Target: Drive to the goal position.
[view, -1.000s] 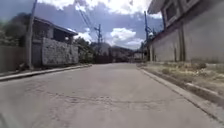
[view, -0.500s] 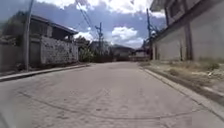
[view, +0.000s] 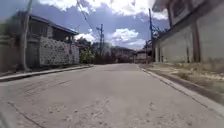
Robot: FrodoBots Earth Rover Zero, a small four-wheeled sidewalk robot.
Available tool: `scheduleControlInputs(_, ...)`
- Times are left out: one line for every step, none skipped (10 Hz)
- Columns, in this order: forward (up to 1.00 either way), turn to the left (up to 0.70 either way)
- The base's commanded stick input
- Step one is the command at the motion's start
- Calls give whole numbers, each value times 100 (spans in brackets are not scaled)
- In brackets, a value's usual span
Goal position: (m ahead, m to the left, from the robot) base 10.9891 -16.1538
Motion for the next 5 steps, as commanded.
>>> scheduleControlInputs(85, -34)
scheduleControlInputs(85, 0)
scheduleControlInputs(85, 0)
scheduleControlInputs(85, 0)
scheduleControlInputs(85, 0)
